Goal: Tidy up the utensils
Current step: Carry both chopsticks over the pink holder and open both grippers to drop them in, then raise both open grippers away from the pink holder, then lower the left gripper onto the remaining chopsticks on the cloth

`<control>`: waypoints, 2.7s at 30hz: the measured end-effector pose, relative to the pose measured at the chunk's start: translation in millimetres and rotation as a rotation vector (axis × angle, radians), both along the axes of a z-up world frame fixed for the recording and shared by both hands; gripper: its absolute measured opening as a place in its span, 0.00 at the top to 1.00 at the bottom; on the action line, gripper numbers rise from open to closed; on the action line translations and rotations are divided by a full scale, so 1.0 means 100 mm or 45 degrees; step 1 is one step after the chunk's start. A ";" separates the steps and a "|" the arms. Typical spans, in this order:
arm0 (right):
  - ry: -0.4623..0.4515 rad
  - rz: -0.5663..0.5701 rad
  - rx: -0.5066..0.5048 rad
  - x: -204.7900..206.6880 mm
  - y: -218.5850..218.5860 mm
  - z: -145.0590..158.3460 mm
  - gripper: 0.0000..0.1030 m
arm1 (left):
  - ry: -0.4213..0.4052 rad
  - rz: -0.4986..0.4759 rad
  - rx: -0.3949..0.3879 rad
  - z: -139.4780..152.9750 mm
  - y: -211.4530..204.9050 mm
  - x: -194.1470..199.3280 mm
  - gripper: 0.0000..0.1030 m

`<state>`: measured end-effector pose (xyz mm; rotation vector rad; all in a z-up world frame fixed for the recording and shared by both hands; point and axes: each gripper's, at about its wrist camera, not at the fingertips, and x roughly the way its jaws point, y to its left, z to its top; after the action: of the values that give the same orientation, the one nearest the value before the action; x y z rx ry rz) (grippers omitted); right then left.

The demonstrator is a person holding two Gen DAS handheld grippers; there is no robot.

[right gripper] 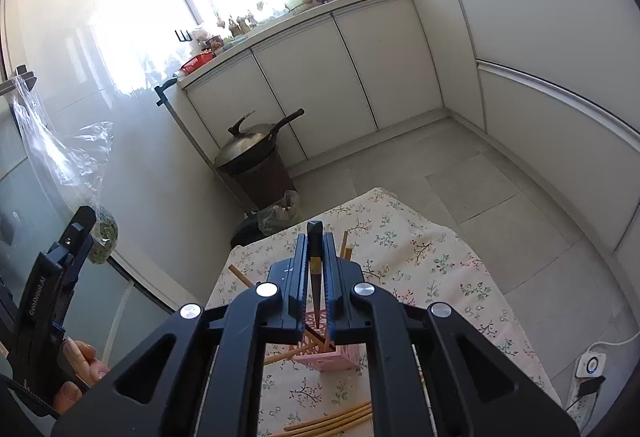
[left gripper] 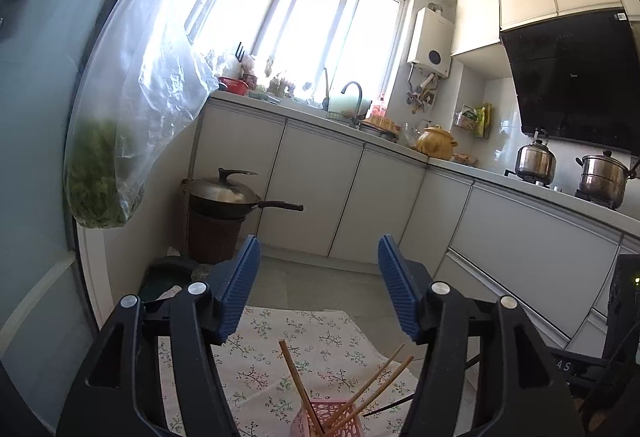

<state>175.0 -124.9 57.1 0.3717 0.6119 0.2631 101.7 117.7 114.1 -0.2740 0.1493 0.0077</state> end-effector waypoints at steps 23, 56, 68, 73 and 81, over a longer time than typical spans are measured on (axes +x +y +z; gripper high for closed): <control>-0.119 0.005 -0.122 -0.12 0.30 -0.09 0.68 | 0.136 -0.008 0.107 -0.08 -0.16 0.02 0.30; -0.102 -0.137 -0.129 -1.01 -0.26 -0.26 0.07 | 0.350 -0.063 0.294 -0.51 -0.56 -0.47 0.07; 0.144 -0.223 0.057 -1.24 -0.87 -0.64 0.07 | 0.608 -0.309 0.433 -1.00 -1.00 -0.23 0.07; 0.200 -0.311 0.143 -1.29 -1.20 -0.72 0.07 | 0.773 -0.473 0.493 -1.35 -1.34 -0.09 0.07; 0.268 -0.381 0.235 -1.34 -1.58 -0.83 0.07 | 0.950 -0.663 0.687 -1.86 -1.93 0.05 0.07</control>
<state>40.8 -283.1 -25.8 0.6677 0.7307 -0.0079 106.9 -75.3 -71.9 0.3274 0.9411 -0.3654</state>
